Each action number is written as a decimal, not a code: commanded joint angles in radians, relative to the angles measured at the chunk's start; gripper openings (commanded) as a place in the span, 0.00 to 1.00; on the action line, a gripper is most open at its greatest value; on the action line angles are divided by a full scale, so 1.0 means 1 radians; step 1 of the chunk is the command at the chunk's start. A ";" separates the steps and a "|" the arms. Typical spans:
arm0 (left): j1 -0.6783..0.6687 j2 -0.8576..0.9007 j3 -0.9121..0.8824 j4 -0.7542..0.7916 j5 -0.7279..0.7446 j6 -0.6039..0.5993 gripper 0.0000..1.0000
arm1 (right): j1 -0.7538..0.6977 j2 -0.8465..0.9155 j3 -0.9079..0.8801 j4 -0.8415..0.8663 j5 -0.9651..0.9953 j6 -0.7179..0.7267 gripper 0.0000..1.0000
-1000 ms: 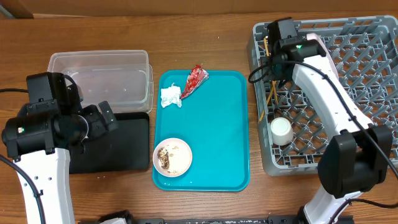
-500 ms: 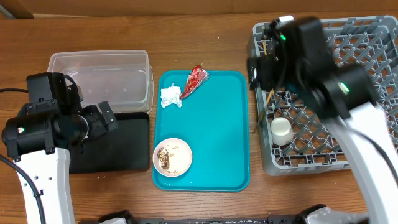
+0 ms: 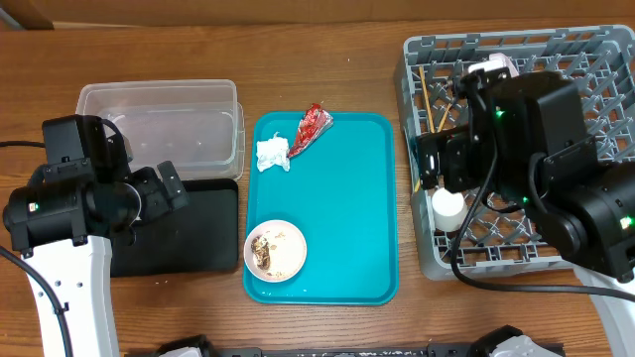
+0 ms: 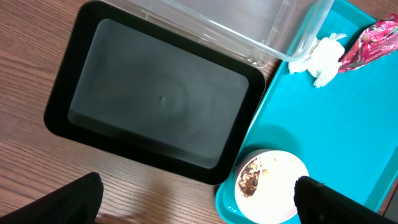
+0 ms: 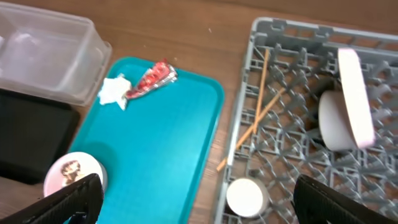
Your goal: Sort waste into correct bins and load items into the dishwasher
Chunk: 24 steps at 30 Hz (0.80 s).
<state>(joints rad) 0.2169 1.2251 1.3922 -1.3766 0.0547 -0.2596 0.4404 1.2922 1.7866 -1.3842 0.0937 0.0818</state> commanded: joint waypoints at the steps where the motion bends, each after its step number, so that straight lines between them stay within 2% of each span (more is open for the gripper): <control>1: 0.005 0.002 0.013 0.000 -0.011 -0.014 1.00 | -0.016 -0.020 0.014 -0.002 0.048 0.000 1.00; 6: 0.005 0.002 0.013 0.000 -0.011 -0.014 1.00 | -0.095 -0.095 0.013 0.014 0.047 0.030 1.00; 12: 0.005 0.003 0.013 0.000 -0.011 -0.014 1.00 | -0.190 -0.210 -0.066 0.232 0.047 0.021 1.00; 19: 0.005 0.003 0.013 0.000 -0.010 -0.014 1.00 | -0.230 -0.415 -0.361 0.551 0.036 0.023 1.00; 24: 0.005 0.003 0.013 0.000 -0.011 -0.014 1.00 | -0.234 -0.578 -0.612 0.674 0.036 0.023 1.00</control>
<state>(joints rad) 0.2169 1.2251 1.3922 -1.3758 0.0544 -0.2600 0.2153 0.7834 1.2762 -0.7345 0.1341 0.1005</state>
